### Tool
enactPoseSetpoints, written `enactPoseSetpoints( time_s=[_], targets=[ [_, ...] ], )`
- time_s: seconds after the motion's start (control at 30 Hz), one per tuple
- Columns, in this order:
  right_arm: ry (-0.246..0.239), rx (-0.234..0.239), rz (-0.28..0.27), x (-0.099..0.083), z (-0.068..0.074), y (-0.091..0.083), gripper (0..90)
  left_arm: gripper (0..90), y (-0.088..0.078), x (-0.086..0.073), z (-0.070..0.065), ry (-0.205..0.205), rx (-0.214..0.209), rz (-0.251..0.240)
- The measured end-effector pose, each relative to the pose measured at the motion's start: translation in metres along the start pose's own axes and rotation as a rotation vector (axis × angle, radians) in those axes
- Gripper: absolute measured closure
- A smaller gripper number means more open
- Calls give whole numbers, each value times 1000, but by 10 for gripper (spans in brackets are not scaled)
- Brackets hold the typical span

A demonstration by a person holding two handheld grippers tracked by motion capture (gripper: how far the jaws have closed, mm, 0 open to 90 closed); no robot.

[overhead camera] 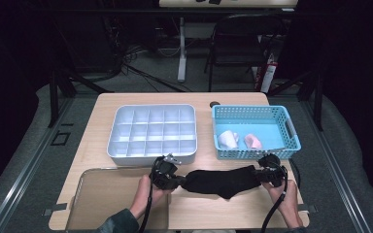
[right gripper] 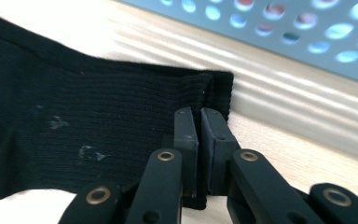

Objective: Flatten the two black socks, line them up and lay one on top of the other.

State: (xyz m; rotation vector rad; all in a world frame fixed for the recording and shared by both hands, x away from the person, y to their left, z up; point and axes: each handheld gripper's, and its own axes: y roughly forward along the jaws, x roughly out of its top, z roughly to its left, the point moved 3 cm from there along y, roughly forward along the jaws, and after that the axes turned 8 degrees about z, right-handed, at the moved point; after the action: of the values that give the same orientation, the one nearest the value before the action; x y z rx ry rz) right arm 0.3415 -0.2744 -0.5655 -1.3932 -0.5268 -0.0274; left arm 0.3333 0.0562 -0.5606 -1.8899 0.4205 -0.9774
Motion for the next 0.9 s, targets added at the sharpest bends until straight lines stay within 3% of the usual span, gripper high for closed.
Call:
enactPoseSetpoints(
  time_s=[0.23, 0.47, 0.57, 0.63, 0.7, 0.8, 0.9],
  targets=[
    [-2, -3, -84, 2, 4, -30, 857, 861, -5, 1, -2, -1, -3, -18],
    [27, 8, -111, 8, -8, -36, 855, 861, -1, 2, 1, -23, -26, -14],
    [37, 23, -93, 10, -13, -29, 852, 860, 5, 3, 3, -31, -24, -6],
    [52, 40, -53, 10, -16, -18, 839, 847, 9, 3, 5, -42, -23, 1],
    [65, 47, -13, 8, -19, -4, 810, 796, 11, 3, 6, -54, -19, 6],
    [74, 55, 21, 4, -21, 2, 710, 694, 13, 2, 12, -74, 8, 10],
    [93, 65, 15, 1, -19, 1, 649, 588, 14, 2, 15, -94, 21, 6]
  ],
)
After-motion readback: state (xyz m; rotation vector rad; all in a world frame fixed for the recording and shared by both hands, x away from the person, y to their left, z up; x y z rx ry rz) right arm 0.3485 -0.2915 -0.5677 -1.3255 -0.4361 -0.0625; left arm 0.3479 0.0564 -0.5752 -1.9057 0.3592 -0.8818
